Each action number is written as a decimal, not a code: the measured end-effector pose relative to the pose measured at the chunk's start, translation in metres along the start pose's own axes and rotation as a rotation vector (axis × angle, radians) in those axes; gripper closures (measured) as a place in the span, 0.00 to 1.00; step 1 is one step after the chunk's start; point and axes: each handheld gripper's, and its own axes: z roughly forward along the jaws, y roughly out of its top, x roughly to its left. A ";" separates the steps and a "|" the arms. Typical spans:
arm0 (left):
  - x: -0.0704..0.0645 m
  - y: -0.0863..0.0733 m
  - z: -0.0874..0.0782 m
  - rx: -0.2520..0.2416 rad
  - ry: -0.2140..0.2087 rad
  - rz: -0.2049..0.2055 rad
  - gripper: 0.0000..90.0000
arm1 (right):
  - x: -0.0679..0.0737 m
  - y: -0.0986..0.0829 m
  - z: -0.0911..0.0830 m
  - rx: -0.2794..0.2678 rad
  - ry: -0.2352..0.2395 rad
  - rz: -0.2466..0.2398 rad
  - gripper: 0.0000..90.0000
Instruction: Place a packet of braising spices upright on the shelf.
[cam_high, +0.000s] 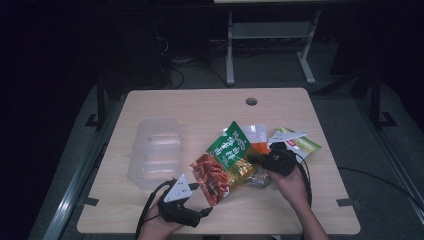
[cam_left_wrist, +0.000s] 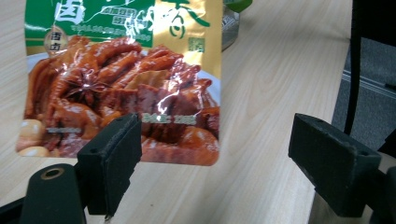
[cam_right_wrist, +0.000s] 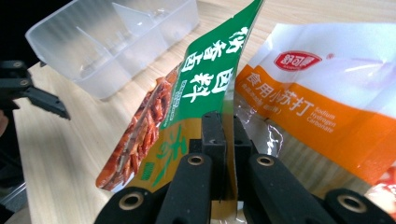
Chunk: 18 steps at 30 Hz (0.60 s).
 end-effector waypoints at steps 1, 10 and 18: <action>0.001 0.001 0.000 0.001 0.000 0.000 0.19 | 0.000 0.001 -0.002 0.000 0.005 -0.005 1.00; 0.012 0.016 0.000 0.002 0.008 -0.018 0.19 | 0.002 0.019 -0.021 0.007 0.028 -0.097 1.00; 0.022 0.034 0.006 -0.007 0.008 -0.045 0.19 | 0.006 0.036 -0.032 0.022 0.050 -0.175 1.00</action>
